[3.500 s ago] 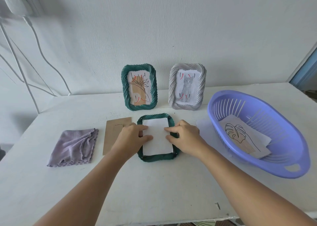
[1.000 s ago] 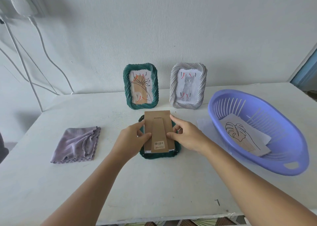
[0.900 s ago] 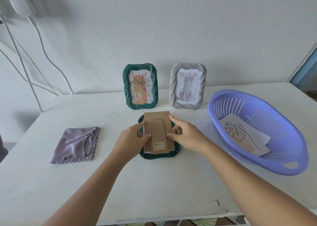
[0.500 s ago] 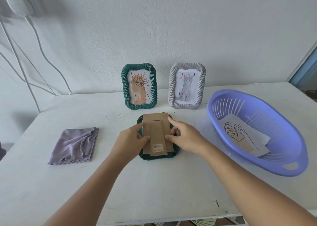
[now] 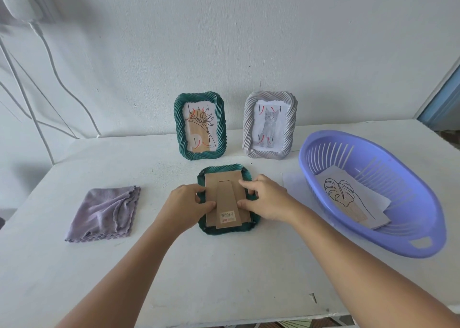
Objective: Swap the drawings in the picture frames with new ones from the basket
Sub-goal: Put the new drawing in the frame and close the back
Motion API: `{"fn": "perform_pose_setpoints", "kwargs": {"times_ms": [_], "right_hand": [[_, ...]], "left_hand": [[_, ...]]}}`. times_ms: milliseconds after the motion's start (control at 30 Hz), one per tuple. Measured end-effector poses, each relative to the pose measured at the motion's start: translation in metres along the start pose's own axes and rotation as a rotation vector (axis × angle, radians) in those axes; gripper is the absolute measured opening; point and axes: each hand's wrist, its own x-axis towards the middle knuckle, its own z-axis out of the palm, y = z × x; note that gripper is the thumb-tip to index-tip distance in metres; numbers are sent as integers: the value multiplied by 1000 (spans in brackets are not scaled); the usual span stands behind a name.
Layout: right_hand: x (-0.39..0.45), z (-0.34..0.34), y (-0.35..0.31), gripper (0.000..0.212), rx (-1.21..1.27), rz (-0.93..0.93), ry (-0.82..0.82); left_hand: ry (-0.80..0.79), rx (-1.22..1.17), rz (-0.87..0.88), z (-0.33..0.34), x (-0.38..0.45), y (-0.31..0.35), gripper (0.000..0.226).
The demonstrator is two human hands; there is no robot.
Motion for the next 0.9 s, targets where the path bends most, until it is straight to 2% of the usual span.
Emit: {"fn": "perform_pose_setpoints", "kwargs": {"times_ms": [67, 233, 400, 633, 800, 900], "right_hand": [[0, -1, -1, 60, 19, 2, 26], [7, 0, -5, 51, 73, 52, 239], [16, 4, -6, 57, 7, 115, 208], [19, 7, -2, 58, 44, 129, 218], [18, 9, 0, 57, 53, 129, 218], [19, 8, 0, 58, 60, 132, 212]], "left_hand": [[19, -23, -22, -3, 3, 1, 44], [142, -53, -33, -4, 11, 13, 37], [138, -25, -20, 5, 13, 18, 39], [156, -118, -10, 11, 12, 8, 39], [175, -209, -33, 13, 13, 4, 54], [161, -194, -29, 14, 15, 5, 52]]}}
